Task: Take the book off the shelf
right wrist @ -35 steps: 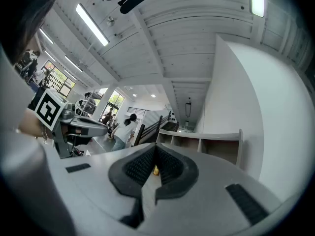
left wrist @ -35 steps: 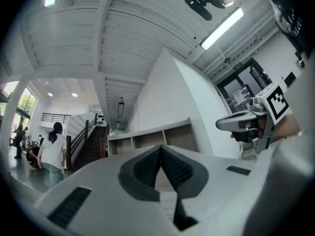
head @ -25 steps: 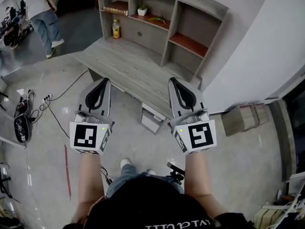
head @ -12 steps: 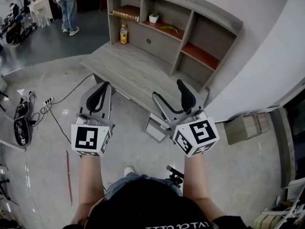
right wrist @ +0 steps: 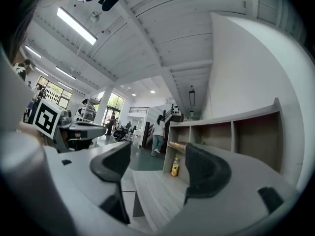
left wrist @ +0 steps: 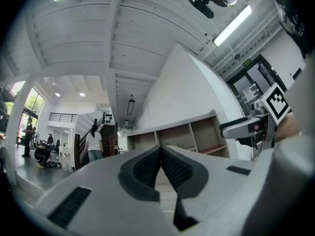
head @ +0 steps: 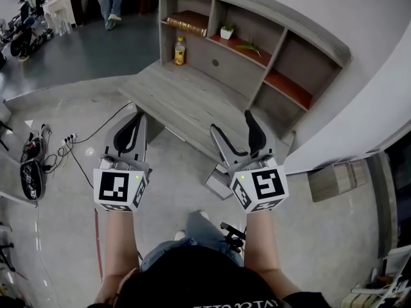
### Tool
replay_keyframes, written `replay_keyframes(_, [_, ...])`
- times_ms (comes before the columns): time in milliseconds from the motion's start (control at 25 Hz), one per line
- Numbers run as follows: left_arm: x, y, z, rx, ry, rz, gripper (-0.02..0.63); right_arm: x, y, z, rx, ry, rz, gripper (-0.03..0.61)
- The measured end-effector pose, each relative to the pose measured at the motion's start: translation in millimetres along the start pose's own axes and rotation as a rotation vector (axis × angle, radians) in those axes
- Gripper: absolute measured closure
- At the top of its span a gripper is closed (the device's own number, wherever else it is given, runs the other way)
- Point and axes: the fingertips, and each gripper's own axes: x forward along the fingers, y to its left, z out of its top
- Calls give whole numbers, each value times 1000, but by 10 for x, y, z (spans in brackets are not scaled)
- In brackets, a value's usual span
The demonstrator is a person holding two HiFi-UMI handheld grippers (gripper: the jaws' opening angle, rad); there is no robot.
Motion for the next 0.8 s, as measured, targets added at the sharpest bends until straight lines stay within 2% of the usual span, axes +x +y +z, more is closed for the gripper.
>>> replay_keyframes(440, [345, 719, -413, -42, 10, 91, 601, 1003, 75, -199, -43, 32, 56, 235])
replay_keyframes(800, [1138, 1470, -816, -57, 24, 109, 601, 2159, -17, -338, -53, 15, 102, 235])
